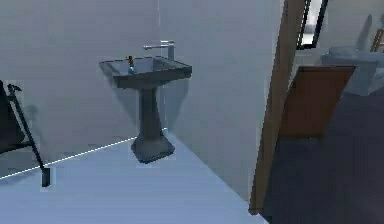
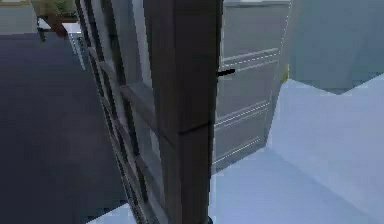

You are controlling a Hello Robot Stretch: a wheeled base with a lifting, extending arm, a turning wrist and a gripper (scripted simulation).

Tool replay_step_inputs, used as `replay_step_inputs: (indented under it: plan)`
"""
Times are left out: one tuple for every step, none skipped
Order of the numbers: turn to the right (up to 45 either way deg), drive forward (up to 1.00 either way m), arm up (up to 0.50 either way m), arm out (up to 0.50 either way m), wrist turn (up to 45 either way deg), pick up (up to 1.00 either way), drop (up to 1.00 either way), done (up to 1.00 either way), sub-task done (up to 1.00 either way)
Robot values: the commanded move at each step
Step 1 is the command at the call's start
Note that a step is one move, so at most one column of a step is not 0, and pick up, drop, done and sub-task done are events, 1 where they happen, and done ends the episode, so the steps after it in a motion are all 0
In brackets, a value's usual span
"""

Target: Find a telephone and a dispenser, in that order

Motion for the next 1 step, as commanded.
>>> replay_step_inputs:
  plan:
    - [-45.0,0.0,0.0,0.0,0.0,0.0,0.0,0.0,0.0]
